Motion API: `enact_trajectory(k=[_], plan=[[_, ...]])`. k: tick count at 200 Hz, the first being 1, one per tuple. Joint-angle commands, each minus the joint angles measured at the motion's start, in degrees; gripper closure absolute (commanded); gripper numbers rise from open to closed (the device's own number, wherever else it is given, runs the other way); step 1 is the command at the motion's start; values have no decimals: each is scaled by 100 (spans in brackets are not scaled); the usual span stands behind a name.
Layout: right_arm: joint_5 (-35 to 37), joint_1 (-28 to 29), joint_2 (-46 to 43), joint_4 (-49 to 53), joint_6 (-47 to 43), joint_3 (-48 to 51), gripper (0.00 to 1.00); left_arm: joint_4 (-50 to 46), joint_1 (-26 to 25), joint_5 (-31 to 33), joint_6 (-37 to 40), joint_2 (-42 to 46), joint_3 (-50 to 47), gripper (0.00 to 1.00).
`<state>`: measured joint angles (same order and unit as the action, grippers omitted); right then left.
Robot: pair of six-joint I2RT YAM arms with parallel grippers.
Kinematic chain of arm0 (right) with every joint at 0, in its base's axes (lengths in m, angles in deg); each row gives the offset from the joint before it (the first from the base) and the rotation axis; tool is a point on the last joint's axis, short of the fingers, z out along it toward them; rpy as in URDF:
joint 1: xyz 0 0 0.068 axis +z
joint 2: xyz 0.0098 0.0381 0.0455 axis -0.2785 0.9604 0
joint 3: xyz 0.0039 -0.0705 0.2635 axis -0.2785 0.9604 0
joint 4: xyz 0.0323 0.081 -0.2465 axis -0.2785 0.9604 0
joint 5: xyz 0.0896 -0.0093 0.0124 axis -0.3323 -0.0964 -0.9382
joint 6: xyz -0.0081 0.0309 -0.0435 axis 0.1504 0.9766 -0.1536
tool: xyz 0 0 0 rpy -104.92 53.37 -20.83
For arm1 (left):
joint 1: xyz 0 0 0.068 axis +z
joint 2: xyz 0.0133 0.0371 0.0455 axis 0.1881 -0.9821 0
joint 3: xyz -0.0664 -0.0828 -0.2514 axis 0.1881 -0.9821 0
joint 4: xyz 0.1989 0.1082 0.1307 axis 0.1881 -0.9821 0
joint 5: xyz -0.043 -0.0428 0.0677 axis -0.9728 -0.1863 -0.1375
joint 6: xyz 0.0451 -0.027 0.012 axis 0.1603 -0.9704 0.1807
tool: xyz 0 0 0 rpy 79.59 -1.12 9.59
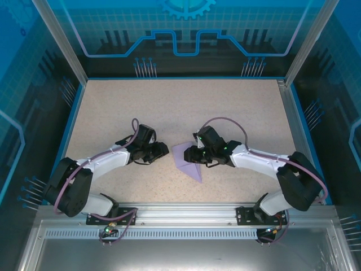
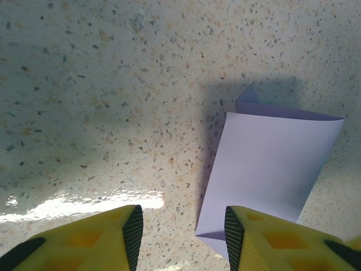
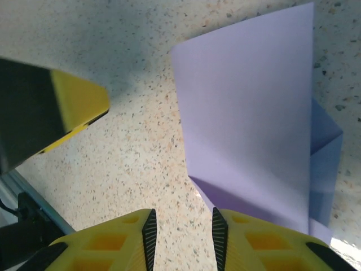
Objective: Fold a paper plane with a square sheet of paper (pick it up from the middle)
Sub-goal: Perform the fifth fold on the wing at the bottom-center of the table.
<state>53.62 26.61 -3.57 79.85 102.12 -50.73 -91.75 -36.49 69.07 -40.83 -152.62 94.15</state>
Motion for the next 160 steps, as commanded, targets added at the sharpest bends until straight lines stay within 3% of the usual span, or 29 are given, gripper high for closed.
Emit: enact_trajectory(k=[1,36,119,160], plan=[[-130,-13,-305,276,-307,197,67,67,7,-177,-12,-52,48,53],[-898,-19,-27,114,-495,257,72,183,8,-324,-18,-166,93,53],[-1034,-451,228,-98,-535,564,73,531,0,-670,-134,-530,167,53],[-840,-469,-271,0,-542,649,72,431,-10,-695,-88,-581,221,53]])
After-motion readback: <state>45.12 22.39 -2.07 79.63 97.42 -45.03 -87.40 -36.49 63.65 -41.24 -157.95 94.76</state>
